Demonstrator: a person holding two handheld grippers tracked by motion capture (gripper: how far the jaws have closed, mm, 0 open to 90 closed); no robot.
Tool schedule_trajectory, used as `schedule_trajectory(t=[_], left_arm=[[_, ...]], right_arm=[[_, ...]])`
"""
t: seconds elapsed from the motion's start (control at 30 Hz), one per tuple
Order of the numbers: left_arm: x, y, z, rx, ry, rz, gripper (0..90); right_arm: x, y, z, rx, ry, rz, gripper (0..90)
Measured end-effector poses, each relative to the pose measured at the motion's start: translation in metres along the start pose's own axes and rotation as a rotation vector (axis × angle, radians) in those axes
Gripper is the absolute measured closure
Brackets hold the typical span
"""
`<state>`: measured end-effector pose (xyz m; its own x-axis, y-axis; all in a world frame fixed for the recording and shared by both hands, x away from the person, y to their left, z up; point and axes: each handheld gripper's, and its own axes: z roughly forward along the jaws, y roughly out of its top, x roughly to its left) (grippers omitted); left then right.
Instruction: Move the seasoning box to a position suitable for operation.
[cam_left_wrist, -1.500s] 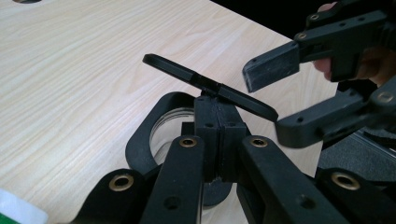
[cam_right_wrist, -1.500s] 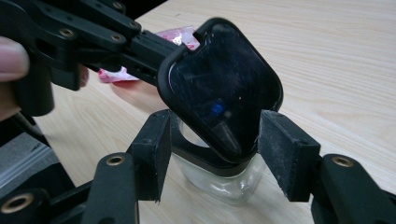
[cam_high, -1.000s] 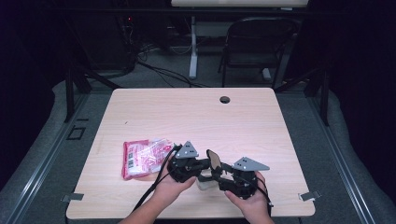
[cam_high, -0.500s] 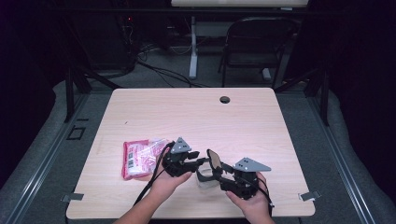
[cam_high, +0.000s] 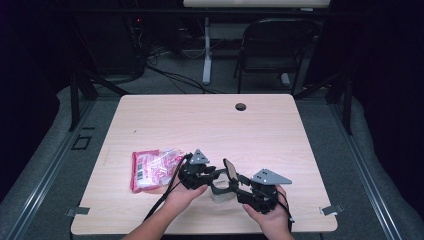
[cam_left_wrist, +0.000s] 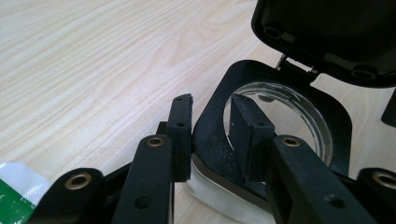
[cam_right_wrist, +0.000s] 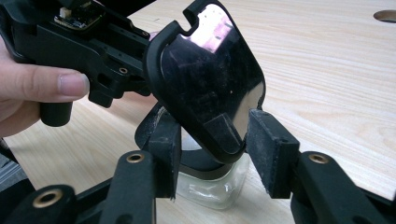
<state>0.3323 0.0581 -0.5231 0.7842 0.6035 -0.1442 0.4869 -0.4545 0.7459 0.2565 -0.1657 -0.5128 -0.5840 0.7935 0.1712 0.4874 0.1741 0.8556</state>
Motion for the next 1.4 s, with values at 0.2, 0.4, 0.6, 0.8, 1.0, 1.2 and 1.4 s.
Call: schedule_trajectory(t=[0.2,0.4,0.6,0.8,1.0,1.2,1.4], left_arm=[[0.0,0.0,0.0,-0.001,-0.001,0.007,71.2],[0.0,0.0,0.0,-0.003,-0.002,0.006,71.5],[0.0,-0.001,0.001,-0.015,-0.001,-0.004,71.3],[0.0,-0.001,0.0,-0.01,-0.016,-0.018,70.6],[0.001,-0.004,-0.004,-0.011,-0.014,-0.03,69.6],[-0.001,-0.009,-0.012,-0.005,-0.033,-0.03,67.8],[-0.004,-0.017,-0.019,-0.022,-0.035,-0.034,69.0]], right_arm=[[-0.001,0.0,-0.003,-0.015,-0.007,-0.001,65.2],[-0.011,0.001,-0.011,-0.005,-0.005,0.032,74.0],[-0.019,0.0,-0.014,0.003,-0.016,0.062,77.6],[-0.02,0.001,-0.013,-0.002,-0.03,0.076,79.9],[-0.022,0.004,-0.009,-0.002,-0.033,0.1,82.4],[-0.024,0.009,-0.003,0.006,-0.035,0.096,84.8],[-0.03,0.02,0.011,0.025,-0.011,0.092,84.7]])
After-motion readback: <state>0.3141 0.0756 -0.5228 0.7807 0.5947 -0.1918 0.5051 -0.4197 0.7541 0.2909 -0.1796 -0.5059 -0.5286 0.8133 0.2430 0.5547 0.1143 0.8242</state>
